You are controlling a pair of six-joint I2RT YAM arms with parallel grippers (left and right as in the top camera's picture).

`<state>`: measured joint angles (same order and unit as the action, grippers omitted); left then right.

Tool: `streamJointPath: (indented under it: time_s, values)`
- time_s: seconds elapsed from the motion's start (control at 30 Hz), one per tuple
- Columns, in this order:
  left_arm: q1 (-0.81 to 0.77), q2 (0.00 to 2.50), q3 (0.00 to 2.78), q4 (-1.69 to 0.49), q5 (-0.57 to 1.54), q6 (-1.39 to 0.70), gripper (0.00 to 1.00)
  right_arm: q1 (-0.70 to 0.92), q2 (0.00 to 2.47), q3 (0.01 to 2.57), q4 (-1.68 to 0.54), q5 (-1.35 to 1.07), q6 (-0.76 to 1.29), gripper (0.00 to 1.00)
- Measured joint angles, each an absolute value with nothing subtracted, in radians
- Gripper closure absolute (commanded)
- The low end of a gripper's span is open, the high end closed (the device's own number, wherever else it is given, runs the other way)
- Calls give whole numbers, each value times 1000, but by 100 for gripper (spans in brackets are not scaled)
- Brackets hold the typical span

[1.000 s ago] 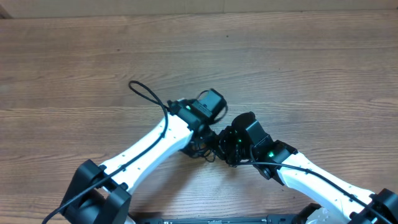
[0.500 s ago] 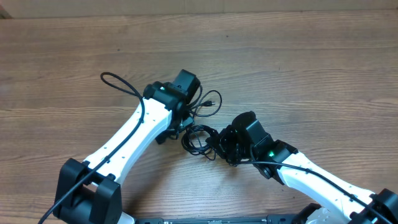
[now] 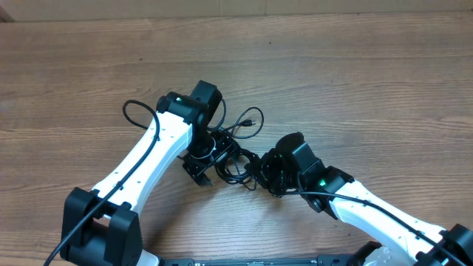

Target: Untangle cables

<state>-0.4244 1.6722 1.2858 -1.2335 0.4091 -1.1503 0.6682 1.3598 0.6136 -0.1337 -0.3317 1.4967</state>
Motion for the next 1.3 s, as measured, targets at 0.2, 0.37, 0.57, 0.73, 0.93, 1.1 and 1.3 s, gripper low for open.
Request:
streamJointPath:
  time_s: [0.2,0.37,0.57,0.73,0.93,1.1,1.3]
  values:
    - [-443,1672,1286,-1223,421,-1240,20,668,1360,614,-134,-332,1497,96]
    - [-472,1672,1285,-1223,422,-1293,29,668,1360,614,-134,-332,1497,96]
    - [-498,1672,1280,-1217,392,-1392,40,668,1360,614,-134,-333,1496,96]
    - [-510,1672,1273,-1198,358,-1446,41,668,1360,614,-134,-333,1497,96]
    - [-549,1672,1235,-1160,316,-1515,48,668,1360,614,-133,-334,1496,96]
    - [-570,1672,1205,-1093,302,-1549,70,668,1360,614,-133,-335,1497,96]
    - [-567,1672,1200,-1072,272,-1572,96,662,1360,614,-136,-327,1499,96]
